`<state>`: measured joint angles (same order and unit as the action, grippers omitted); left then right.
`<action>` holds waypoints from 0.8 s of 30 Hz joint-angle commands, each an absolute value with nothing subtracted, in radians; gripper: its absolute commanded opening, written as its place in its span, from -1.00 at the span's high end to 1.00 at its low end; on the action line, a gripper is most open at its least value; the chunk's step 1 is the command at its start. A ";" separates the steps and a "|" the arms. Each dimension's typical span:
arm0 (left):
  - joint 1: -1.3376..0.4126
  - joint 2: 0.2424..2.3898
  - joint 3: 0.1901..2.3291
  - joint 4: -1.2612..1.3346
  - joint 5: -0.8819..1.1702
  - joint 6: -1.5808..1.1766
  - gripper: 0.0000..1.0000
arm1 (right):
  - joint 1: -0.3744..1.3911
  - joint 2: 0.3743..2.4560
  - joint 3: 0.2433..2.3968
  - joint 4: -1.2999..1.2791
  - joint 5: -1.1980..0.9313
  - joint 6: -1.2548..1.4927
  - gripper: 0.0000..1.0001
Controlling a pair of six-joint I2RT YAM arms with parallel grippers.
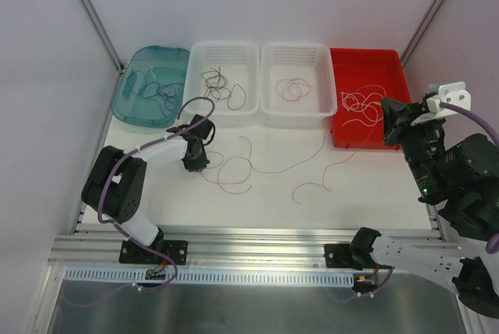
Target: Untangle the cables
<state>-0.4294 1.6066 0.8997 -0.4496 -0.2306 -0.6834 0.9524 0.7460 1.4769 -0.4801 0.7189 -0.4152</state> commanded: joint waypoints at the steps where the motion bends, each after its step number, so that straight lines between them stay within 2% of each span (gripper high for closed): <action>1: -0.376 1.635 0.916 -0.563 -0.409 -0.631 0.79 | 0.948 0.703 1.473 -0.512 0.821 -0.454 0.99; 7: -0.226 1.617 0.902 -0.575 -0.360 -0.641 1.00 | 0.948 0.621 1.460 -0.537 0.911 -0.485 0.99; 13: -0.137 1.600 0.949 -0.626 -0.405 -0.594 1.00 | 0.950 0.600 1.465 -0.612 0.923 -0.462 0.99; 21: 0.151 1.536 0.968 -0.646 -0.374 -0.548 1.00 | 0.950 0.584 1.442 -0.681 0.934 -0.434 0.99; 24: 0.160 1.511 0.988 -0.644 -0.324 -0.520 1.00 | 0.951 0.595 1.428 -0.712 0.896 -0.394 0.99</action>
